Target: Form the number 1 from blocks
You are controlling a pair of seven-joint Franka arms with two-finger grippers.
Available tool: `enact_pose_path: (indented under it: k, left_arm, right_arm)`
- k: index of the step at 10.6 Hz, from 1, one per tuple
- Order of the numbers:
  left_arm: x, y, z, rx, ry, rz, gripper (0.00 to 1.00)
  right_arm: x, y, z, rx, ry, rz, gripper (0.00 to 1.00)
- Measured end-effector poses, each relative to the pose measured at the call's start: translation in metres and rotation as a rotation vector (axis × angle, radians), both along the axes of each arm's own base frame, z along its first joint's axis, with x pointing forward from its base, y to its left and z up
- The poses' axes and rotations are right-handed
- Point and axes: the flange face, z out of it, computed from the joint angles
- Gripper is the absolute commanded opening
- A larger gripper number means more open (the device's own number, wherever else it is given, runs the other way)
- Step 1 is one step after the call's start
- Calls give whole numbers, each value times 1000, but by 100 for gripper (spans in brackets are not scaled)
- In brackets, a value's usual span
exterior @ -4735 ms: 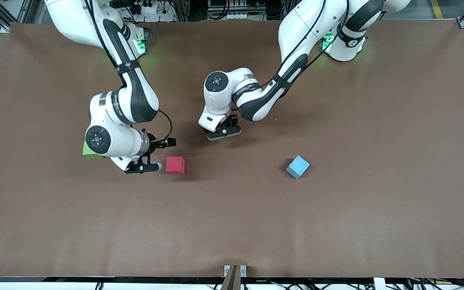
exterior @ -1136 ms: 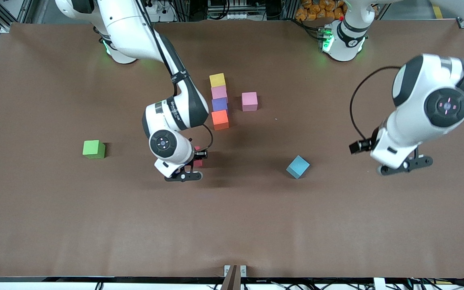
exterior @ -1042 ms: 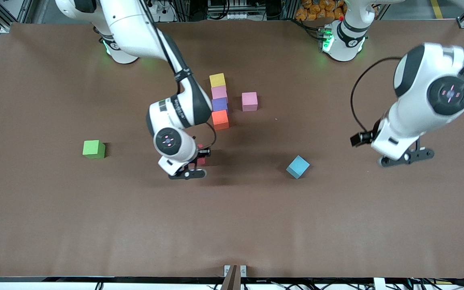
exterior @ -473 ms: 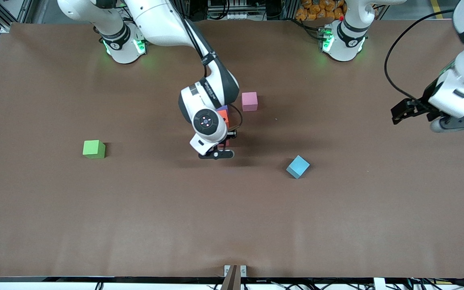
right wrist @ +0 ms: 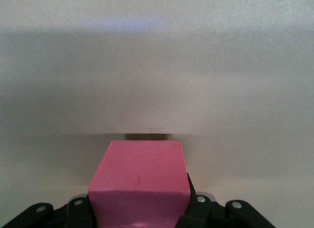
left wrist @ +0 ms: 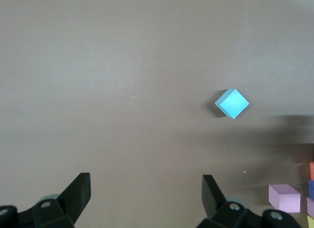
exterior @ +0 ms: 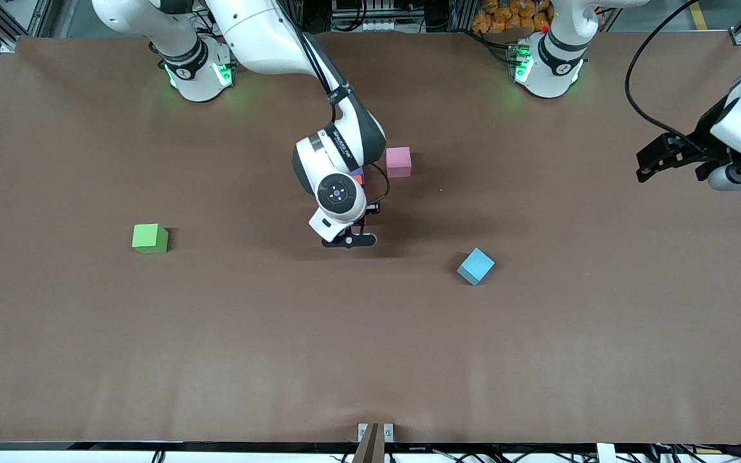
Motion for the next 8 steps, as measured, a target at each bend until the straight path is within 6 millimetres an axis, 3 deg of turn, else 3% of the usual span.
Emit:
enact_pose_path:
  k: [1, 2, 5, 8]
  left_arm:
    - [0, 1, 2, 0, -3, -3, 100]
    - [0, 2, 6, -1, -7, -3, 100]
    - [-3, 2, 12, -2, -14, -3, 100]
    - [-2, 6, 12, -2, -14, 4, 100]
  right_arm:
    - [-1, 0, -1, -2, 2, 0, 72]
    - [-1, 0, -1, -2, 2, 1, 100]
    - [-1, 0, -1, -2, 1, 0, 100]
    - [9, -9, 22, -56, 0, 69, 100]
